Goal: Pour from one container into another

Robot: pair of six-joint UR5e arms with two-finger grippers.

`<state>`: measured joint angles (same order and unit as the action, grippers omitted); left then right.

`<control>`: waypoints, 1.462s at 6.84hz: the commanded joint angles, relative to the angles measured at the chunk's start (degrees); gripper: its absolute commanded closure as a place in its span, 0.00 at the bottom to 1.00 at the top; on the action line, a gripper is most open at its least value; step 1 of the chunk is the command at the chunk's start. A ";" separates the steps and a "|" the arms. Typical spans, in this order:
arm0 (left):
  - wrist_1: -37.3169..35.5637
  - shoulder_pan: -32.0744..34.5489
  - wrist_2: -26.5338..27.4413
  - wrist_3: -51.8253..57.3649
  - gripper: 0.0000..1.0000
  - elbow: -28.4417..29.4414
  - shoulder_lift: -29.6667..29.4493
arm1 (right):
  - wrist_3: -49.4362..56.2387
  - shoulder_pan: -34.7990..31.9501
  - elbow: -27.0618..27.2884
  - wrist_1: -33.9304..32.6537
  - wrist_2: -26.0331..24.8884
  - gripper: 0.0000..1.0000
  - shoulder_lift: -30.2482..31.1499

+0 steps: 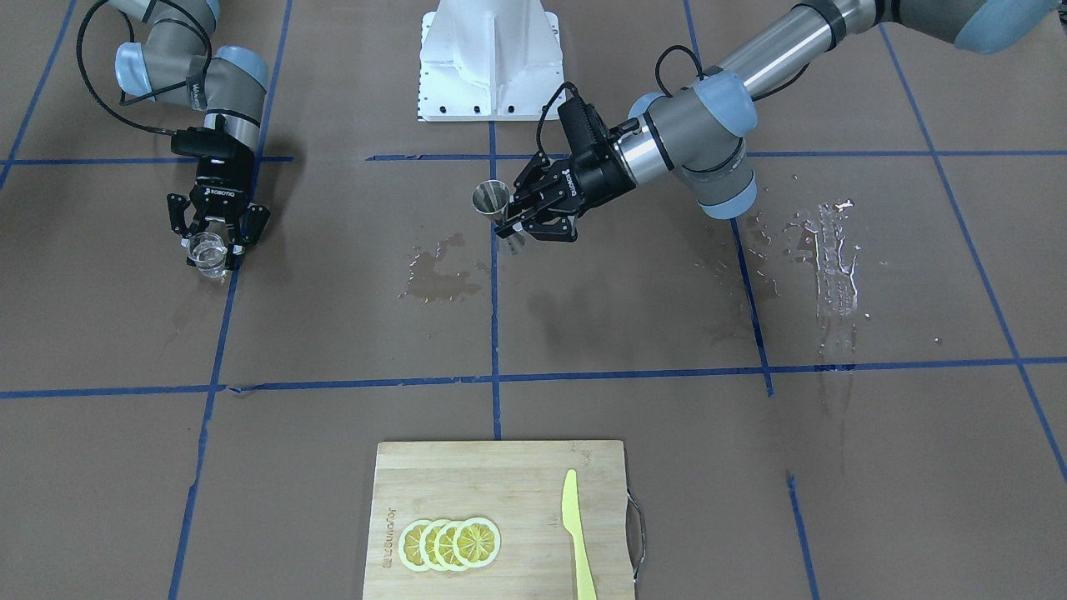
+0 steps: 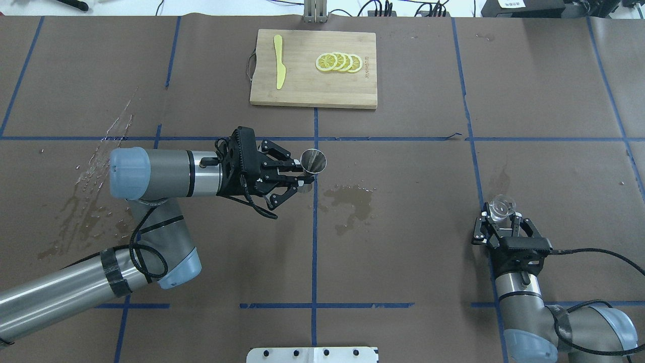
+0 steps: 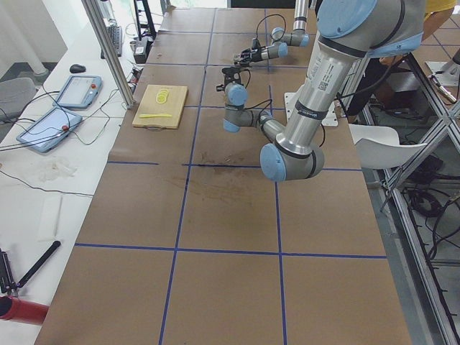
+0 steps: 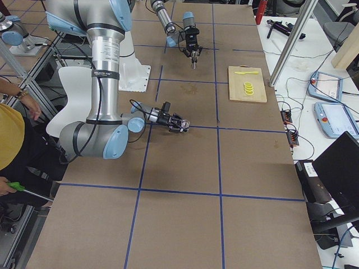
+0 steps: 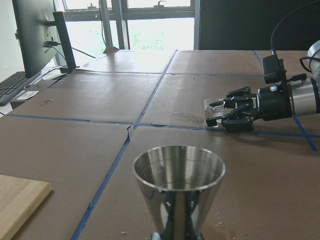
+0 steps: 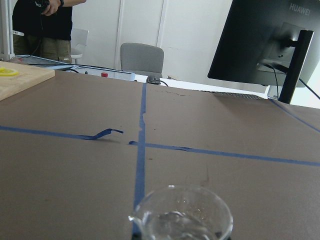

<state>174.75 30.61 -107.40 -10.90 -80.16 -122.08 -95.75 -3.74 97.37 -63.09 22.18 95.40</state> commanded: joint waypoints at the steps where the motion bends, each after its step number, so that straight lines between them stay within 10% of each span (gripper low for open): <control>1: 0.07 0.06 0.00 0.00 1.00 0.00 0.18 | -0.05 0.32 0.44 0.08 -0.55 1.00 -0.13; 7: 0.24 0.15 0.00 0.00 1.00 0.00 0.27 | 10.30 -1.08 3.34 2.89 -7.23 1.00 0.31; 10: 0.16 0.06 0.00 0.00 1.00 0.00 0.27 | 35.20 -2.23 5.28 16.47 -5.12 1.00 -6.51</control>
<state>174.97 30.69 -107.40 -10.90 -80.16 -121.82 -70.12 -5.74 102.30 -51.90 16.57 92.42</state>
